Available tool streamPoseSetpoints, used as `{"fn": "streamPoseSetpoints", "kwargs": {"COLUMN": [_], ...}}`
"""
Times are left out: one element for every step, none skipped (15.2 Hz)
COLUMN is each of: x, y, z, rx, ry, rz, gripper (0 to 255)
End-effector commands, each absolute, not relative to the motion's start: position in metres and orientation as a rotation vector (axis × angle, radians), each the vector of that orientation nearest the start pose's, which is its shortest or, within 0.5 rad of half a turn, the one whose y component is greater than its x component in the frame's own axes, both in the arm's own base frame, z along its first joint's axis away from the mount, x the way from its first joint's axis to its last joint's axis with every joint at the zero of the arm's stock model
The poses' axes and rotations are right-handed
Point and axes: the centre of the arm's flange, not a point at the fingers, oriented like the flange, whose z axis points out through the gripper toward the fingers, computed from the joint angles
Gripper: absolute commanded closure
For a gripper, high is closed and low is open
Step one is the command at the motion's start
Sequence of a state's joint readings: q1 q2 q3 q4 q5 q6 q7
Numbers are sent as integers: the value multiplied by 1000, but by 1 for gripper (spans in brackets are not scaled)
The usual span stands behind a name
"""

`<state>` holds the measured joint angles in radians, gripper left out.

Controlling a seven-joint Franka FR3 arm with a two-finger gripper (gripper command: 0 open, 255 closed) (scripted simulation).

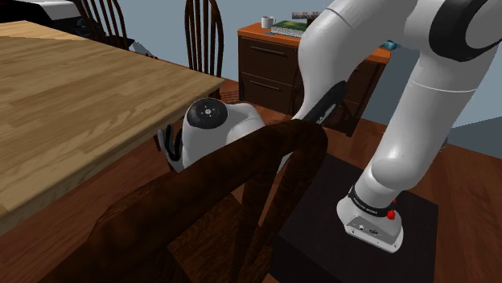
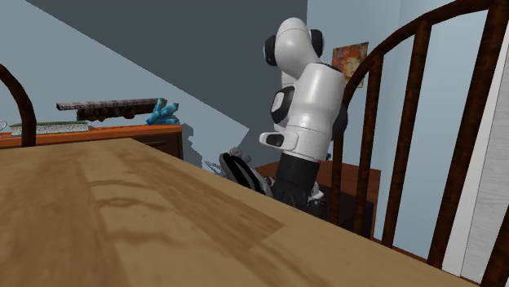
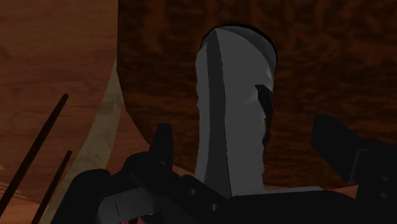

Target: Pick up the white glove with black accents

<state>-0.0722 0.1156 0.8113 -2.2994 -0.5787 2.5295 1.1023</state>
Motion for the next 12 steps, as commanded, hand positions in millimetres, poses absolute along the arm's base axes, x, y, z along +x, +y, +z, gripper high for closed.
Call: {"fn": "streamPoseSetpoints", "kwargs": {"x": [392,392,392,392,392,392,392,392,392,392,392,392], "y": [365,365,365,365,365,365,365,365,365,365,365,364], "z": [316,311,306,301,295,287,287,287,287,287,287,287], "rx": [-3139,-3139,-3139,-3139,-3139,-3139,-3139,-3139,-3139,-3139,-3139,-3139], "ry": [-122,-122,-122,-122,-122,-122,-122,-122,-122,-122,-122,-122], "rz": [-520,-520,-520,-520,-520,-520,-520,-520,-520,-520,-520,-520], "gripper": [0,0,0,0,0,0,0,0,255,255,255,255]}}
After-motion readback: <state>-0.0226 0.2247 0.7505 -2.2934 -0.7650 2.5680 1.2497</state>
